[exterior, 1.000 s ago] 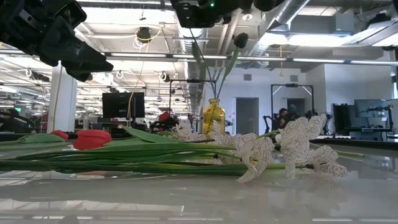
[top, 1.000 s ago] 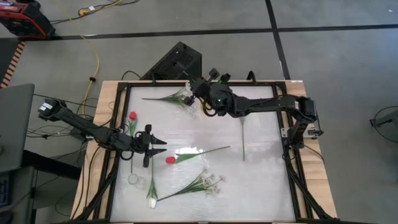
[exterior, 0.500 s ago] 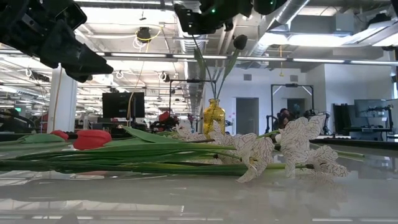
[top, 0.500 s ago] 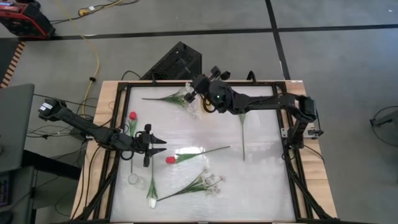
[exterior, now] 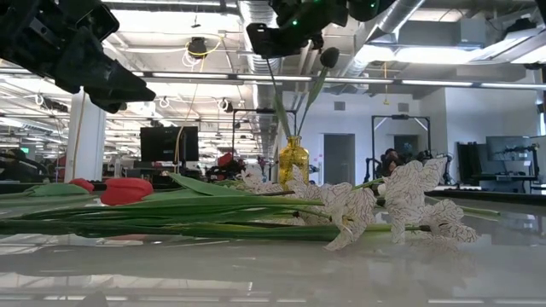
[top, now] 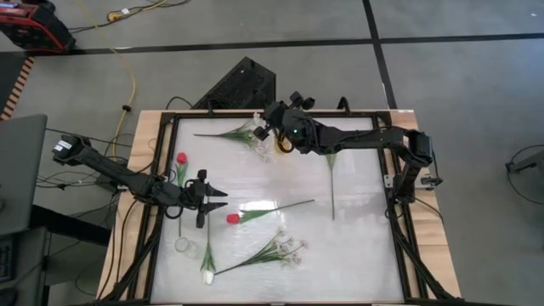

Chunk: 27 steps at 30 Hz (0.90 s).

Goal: Sort flowers into vase by color
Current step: Put the left red flower into the yellow vase

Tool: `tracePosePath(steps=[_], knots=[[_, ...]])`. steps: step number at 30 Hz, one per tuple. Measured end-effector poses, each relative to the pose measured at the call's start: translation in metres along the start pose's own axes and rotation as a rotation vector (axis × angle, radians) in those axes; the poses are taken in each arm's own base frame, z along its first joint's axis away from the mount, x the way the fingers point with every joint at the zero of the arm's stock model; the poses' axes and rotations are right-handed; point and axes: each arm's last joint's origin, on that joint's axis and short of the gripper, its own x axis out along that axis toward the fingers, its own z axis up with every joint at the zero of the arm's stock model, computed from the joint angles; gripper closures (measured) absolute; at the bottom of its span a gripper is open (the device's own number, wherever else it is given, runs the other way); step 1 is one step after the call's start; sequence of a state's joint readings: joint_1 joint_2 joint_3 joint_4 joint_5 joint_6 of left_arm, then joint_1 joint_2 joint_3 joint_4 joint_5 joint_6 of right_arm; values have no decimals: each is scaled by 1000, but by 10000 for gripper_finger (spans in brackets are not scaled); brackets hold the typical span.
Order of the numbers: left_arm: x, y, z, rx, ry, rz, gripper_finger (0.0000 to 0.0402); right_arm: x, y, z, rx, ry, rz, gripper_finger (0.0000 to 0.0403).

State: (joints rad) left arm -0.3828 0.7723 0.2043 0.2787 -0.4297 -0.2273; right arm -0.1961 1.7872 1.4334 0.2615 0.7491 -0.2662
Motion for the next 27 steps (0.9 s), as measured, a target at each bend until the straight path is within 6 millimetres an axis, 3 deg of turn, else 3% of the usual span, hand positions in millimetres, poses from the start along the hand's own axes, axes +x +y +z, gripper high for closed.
tracePosePath(steps=[4, 11, 20, 27], knots=[[0, 0, 0, -5, 0, 0, 275, -4, -1, 0, -57, 50, -45, 294], [0, 0, 0, -5, 0, 0, 275, -15, 0, 10, -167, 208, 27, 259], [0, 0, 0, -22, -4, -2, 275, -34, -11, 14, -170, 471, 191, 229], [0, 0, 0, -24, -4, -2, 275, -58, 4, 10, -147, 597, 382, 225]])
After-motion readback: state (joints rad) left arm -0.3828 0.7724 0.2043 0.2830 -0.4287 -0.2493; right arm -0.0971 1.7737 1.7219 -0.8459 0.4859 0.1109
